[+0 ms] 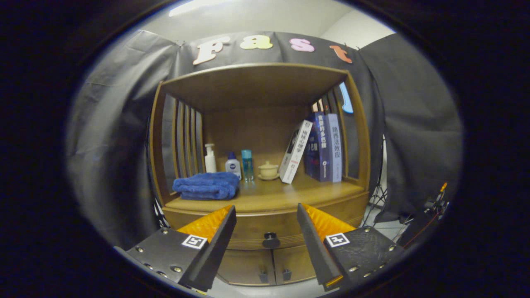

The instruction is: Pull open the drawer, take out the items inside it, and place them on the countertop above the cabinet.

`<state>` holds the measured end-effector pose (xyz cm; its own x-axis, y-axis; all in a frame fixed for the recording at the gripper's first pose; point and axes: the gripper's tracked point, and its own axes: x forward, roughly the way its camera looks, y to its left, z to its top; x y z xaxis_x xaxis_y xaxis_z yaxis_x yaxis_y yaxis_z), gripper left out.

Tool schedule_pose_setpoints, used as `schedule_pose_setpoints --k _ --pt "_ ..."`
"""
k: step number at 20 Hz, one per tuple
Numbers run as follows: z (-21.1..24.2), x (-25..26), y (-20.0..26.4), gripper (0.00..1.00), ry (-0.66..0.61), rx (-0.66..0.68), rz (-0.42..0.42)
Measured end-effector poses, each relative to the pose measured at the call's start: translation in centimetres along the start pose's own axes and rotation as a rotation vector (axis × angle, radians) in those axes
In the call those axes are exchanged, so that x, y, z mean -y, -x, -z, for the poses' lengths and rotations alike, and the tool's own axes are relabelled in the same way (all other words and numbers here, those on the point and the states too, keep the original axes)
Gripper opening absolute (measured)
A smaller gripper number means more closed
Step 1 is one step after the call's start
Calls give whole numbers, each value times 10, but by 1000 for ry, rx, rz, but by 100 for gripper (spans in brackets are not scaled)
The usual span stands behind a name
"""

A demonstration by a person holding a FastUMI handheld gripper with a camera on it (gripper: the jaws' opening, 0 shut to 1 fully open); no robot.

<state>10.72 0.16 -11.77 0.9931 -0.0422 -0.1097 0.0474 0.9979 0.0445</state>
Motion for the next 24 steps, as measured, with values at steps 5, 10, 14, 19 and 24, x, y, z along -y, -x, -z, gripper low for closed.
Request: schedule_pose_setpoints --k 5,10,14,19,24 --pt "60 2 -40 84 -40 -102 17" --pt "105 20 -74 66 -41 -191 31" --pt "122 15 -88 50 -15 -228 -42" --pt "123 15 -86 34 12 -242 -48" --pt "125 15 -73 28 51 -273 -42"
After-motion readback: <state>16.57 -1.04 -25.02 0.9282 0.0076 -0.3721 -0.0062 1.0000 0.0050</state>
